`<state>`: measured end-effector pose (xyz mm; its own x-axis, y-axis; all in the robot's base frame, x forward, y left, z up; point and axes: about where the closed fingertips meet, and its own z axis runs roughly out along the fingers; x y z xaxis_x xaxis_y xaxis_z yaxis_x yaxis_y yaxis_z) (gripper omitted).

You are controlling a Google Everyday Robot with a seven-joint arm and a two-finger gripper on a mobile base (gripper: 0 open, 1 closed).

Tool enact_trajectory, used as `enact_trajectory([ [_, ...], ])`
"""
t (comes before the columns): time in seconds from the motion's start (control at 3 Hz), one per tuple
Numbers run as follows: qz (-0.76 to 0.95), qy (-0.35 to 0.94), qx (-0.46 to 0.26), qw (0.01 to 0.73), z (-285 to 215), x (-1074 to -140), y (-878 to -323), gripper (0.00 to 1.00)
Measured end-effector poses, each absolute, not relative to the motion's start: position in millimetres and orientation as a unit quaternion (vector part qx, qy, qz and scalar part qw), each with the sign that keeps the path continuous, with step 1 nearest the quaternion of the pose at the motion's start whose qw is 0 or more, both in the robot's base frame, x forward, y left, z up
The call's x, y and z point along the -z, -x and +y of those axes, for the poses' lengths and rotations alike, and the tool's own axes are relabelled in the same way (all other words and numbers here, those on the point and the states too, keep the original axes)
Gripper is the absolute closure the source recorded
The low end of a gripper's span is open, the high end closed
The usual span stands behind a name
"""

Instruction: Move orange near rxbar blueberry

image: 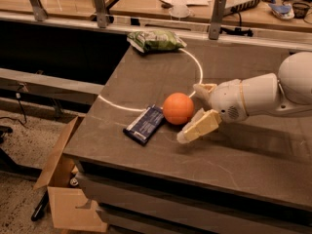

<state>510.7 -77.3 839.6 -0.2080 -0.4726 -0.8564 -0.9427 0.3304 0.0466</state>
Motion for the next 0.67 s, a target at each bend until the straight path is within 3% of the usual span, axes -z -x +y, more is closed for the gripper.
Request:
enact_trajectory([
  [0.67, 0.738, 0.467, -0.233, 0.428, -124.8, -861.9, -521.0, 0.0],
])
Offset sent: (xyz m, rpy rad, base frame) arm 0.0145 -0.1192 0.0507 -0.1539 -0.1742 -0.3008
